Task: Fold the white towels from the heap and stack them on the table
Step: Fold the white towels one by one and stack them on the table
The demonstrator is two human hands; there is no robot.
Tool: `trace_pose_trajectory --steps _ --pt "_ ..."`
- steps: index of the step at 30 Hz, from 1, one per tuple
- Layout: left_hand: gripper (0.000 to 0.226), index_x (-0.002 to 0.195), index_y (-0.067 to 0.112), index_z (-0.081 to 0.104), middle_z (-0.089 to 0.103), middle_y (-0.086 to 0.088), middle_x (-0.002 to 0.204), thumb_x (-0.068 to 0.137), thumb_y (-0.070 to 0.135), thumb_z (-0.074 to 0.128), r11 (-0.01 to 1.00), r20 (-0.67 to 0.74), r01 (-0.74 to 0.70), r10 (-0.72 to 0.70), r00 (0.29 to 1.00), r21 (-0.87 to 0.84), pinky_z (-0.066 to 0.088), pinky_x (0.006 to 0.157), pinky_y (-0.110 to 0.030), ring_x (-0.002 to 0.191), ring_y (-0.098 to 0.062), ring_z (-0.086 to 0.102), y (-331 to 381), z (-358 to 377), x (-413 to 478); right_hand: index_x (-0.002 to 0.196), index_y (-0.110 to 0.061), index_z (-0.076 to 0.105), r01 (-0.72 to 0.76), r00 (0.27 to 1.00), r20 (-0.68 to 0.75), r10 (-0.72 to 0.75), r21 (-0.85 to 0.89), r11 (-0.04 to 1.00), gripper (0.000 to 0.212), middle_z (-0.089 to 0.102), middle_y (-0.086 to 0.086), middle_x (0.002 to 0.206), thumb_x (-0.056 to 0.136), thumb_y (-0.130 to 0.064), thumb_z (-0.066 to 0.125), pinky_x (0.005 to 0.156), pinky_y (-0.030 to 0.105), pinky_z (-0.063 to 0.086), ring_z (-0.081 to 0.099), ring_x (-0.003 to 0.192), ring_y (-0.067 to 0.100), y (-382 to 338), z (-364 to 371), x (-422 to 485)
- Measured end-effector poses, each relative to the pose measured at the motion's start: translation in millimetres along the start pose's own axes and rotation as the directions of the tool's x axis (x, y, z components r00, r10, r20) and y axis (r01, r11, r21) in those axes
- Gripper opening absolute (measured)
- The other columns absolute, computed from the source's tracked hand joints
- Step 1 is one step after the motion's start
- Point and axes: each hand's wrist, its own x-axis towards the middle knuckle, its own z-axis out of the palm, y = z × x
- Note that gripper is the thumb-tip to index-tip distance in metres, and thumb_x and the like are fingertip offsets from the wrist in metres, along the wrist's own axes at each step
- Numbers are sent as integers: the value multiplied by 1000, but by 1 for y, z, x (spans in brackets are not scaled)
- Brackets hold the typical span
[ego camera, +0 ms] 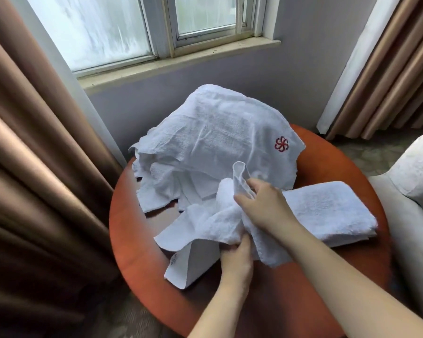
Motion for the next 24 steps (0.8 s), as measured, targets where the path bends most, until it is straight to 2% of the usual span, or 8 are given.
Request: trace_pose_trajectory --steps 2,4,8,10,13,15,19,24 --pt "42 124 20 55 59 2 128 91 -5 57 998 -5 -21 22 1000 61 38 103 -12 119 2 53 1 2 -3 107 -14 59 -60 996 57 69 -148 987 47 65 7 112 77 -50 68 88 35 45 58 109 30 -1 4 -1" --pt "46 132 10 51 58 -3 132 89 -5 58 995 0 -9 9 1000 100 37 108 -21 126 -8 51 -2 3 -6 109 -15 58 -119 986 89 139 -205 972 58 63 5 117 70 -56 72 87 33 44 56 112 28 1 7 0" --pt "37 97 35 56 63 13 98 72 8 57 974 155 -20 -16 988 228 45 92 -20 90 15 59 2 -4 -14 79 -19 63 -207 973 91 213 -71 976 29 68 3 86 61 -41 67 74 34 52 64 86 26 14 4 6" --pt "50 104 39 47 58 14 102 63 12 46 955 288 -57 -31 957 292 43 89 -13 89 19 54 1 -13 -12 74 -17 63 -212 973 88 214 -38 977 18 69 4 79 64 -31 68 68 34 51 65 78 24 20 1 8" --pt "65 123 17 53 64 -2 114 59 4 42 994 417 -1 -45 908 109 47 91 -22 111 -10 58 6 -20 -5 75 -14 63 -195 979 62 195 -5 981 13 69 4 79 68 -24 70 68 33 50 65 79 24 26 2 9" --pt "58 113 9 65 70 -6 105 60 3 42 989 384 76 -23 923 -123 52 80 -25 101 -17 65 13 -19 -6 76 -14 63 -162 986 30 162 18 987 15 68 3 79 69 -25 69 71 36 51 64 80 25 28 5 8" --pt "37 91 4 70 67 -17 100 64 11 47 570 207 304 -231 951 -763 50 84 -37 90 -30 64 17 -34 10 81 -12 62 -50 998 -38 50 -3 999 18 67 4 80 70 -25 70 73 37 51 62 81 26 29 7 5" --pt "29 88 10 65 66 -12 92 76 35 54 389 43 199 -374 926 -900 50 86 -42 90 -31 63 16 -55 47 83 -11 61 53 997 -61 -51 39 998 29 66 5 76 67 -33 72 68 41 52 62 73 23 38 9 -3"
